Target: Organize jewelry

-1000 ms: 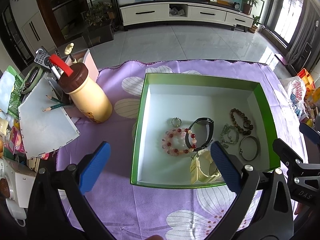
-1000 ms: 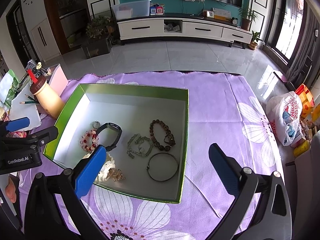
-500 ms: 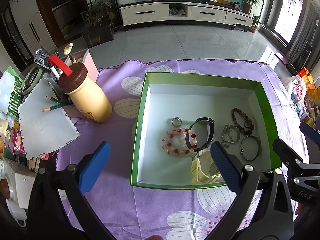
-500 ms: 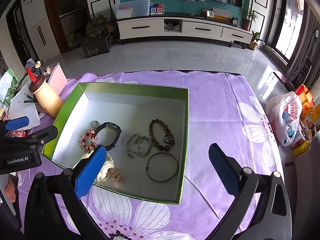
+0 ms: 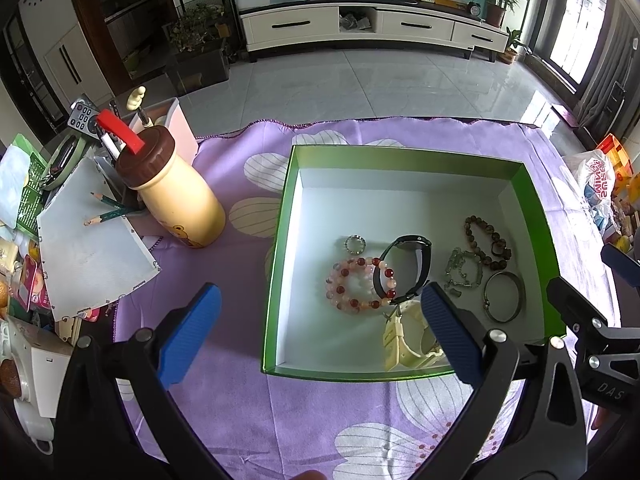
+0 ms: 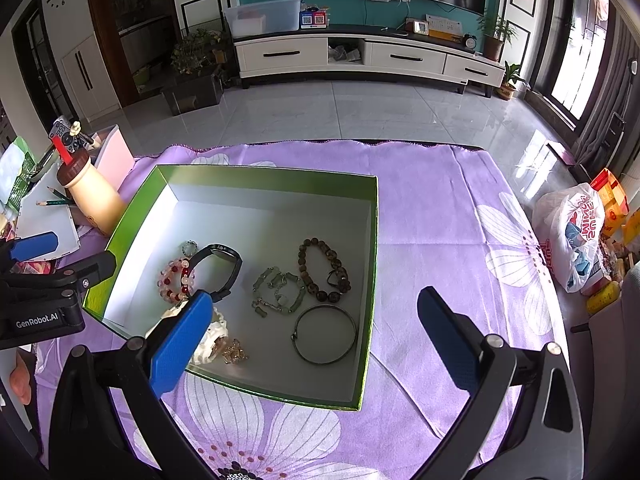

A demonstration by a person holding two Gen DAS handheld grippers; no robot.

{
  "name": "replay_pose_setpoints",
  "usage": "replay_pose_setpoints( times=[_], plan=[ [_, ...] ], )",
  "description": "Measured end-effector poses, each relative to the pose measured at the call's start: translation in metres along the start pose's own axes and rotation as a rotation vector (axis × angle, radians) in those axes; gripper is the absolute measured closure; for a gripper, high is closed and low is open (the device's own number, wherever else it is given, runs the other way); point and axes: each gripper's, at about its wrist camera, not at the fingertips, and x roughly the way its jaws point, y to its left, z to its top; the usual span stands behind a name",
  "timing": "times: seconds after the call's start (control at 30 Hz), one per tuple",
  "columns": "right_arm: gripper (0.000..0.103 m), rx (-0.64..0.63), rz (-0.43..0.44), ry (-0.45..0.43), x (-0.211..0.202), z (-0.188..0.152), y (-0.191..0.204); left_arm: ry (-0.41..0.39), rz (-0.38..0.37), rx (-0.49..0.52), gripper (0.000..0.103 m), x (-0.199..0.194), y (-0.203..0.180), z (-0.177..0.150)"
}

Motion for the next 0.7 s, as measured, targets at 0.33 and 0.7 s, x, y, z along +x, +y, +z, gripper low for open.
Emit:
replay_pose_setpoints(
  times=[0.33, 0.7],
  plan=[
    [0.001, 0.001, -0.001, 0.010, 0.0077, -0.0026, -0.0011, 0.002, -0.006, -0.002, 0.002, 0.0046, -0.0019, 0.0000],
    [0.001, -0.001, 0.002, 0.008, 0.0087, -0.0008, -0.0011, 0.001, 0.002, -0.005, 0.002, 0.0063, -0.0008, 0.0009]
  ],
)
